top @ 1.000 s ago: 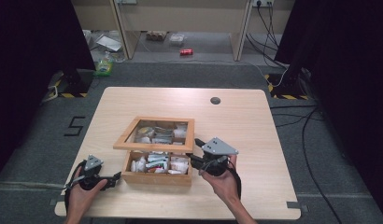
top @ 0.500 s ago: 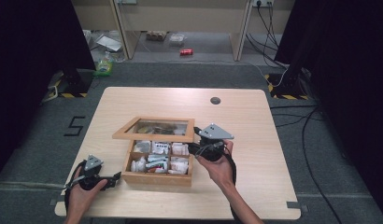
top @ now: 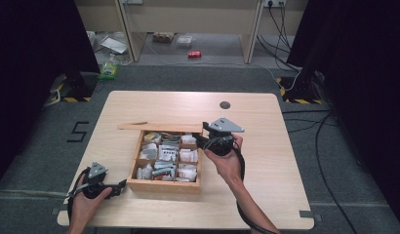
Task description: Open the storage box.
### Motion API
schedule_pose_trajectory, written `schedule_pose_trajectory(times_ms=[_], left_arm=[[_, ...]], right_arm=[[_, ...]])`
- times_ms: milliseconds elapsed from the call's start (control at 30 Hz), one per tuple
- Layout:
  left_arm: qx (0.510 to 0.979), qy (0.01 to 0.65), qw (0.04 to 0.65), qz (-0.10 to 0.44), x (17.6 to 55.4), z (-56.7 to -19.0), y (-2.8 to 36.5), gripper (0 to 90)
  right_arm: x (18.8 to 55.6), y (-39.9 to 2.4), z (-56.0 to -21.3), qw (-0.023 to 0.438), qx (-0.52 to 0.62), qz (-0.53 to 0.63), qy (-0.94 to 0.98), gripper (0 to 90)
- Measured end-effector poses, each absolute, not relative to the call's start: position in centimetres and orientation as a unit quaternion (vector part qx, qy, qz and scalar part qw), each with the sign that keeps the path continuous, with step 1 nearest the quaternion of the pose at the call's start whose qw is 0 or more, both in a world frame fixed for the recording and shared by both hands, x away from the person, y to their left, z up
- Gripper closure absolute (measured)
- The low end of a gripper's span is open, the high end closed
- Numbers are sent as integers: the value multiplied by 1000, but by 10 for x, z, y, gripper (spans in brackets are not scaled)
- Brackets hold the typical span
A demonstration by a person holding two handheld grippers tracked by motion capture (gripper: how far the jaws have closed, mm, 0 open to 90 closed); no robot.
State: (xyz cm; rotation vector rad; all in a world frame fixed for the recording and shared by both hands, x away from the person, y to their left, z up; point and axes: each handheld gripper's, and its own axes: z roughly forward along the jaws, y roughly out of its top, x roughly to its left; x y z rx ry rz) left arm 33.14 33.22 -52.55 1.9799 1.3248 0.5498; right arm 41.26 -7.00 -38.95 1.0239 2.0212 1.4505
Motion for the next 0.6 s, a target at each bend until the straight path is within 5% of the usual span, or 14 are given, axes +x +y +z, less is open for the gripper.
schedule_pose_trajectory(times_ms=[600], left_arm=[[761, 509, 341, 212, 331, -525, 332, 50]], right_arm=[[443, -68, -380, 234, 397, 522, 718, 522]])
